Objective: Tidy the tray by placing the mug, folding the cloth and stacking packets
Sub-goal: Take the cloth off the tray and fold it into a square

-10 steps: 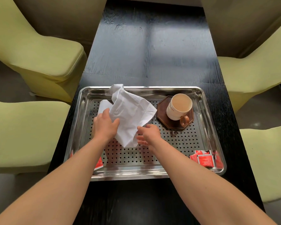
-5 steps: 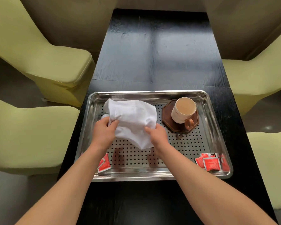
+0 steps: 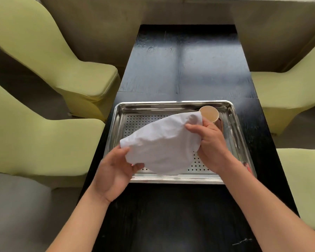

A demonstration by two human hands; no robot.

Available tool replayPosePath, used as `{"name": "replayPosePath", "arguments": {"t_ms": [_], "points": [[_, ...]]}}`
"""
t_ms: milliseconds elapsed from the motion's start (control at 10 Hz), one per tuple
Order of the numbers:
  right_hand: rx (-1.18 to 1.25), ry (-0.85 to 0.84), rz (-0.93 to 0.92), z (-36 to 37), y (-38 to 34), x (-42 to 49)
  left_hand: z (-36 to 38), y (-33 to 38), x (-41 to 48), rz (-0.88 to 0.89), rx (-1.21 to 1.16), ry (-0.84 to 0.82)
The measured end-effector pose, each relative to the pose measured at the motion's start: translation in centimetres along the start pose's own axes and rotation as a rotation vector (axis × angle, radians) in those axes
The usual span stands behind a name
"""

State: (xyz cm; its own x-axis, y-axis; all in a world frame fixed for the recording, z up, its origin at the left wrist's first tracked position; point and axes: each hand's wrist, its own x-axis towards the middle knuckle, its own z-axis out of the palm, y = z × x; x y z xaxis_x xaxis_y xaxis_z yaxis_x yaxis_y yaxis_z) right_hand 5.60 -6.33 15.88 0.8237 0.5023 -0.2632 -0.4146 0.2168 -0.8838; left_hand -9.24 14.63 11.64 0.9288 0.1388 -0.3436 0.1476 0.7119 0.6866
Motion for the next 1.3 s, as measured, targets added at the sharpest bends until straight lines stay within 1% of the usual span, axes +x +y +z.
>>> {"name": "replayPosePath", "arguments": {"t_ms": [100,200,300,400,500,600,700,800,900,1000,1100,1200,1300], "points": [[0.165,-0.088,0.032,-0.2,-1.6,-3.1,0.7,-1.4,-3.4,-0.139,-0.349,-0.191],[0.257,-0.162,0.132,0.3,-1.9,-5.6,2.2,-4.5,-4.6,-0.314,-0.037,-0.093],[0.200,-0.173,0.250,0.9,-1.0,-7.3,4.8,-7.7,-4.5,-0.374,0.550,-0.016],[0.143,-0.152,0.346,0.7,0.2,-8.8,5.5,-9.2,-5.2,-0.300,0.471,0.080],[0.102,-0.127,0.435,0.1,1.4,-10.4,7.1,-10.6,-6.0,-0.241,0.295,0.271],[0.147,-0.129,0.480,-0.7,2.3,-12.4,11.8,-10.8,-3.9,-0.179,0.995,1.164],[0.156,-0.079,0.388,-1.8,2.2,-13.6,10.7,-9.1,-7.5,-0.104,0.448,0.779],[0.095,0.044,0.277,-3.2,2.0,-14.7,5.5,-9.2,-9.4,-0.285,0.044,0.151],[0.041,0.172,0.195,-4.5,2.8,-15.7,0.9,-8.4,-10.0,-0.155,0.082,0.050],[-0.027,0.270,0.148,-6.1,4.7,-17.0,-2.1,-7.1,-10.7,-0.064,0.169,0.113],[-0.230,0.375,0.229,-8.0,8.4,-18.7,-5.3,-7.0,-11.2,-0.083,0.351,0.307],[-0.477,0.444,0.478,-9.6,13.5,-20.5,-7.0,-9.5,-11.4,-0.254,0.524,0.464],[-0.518,0.556,0.599,-10.8,17.3,-21.6,-8.9,-12.4,-11.7,-0.401,0.481,0.503]]}}
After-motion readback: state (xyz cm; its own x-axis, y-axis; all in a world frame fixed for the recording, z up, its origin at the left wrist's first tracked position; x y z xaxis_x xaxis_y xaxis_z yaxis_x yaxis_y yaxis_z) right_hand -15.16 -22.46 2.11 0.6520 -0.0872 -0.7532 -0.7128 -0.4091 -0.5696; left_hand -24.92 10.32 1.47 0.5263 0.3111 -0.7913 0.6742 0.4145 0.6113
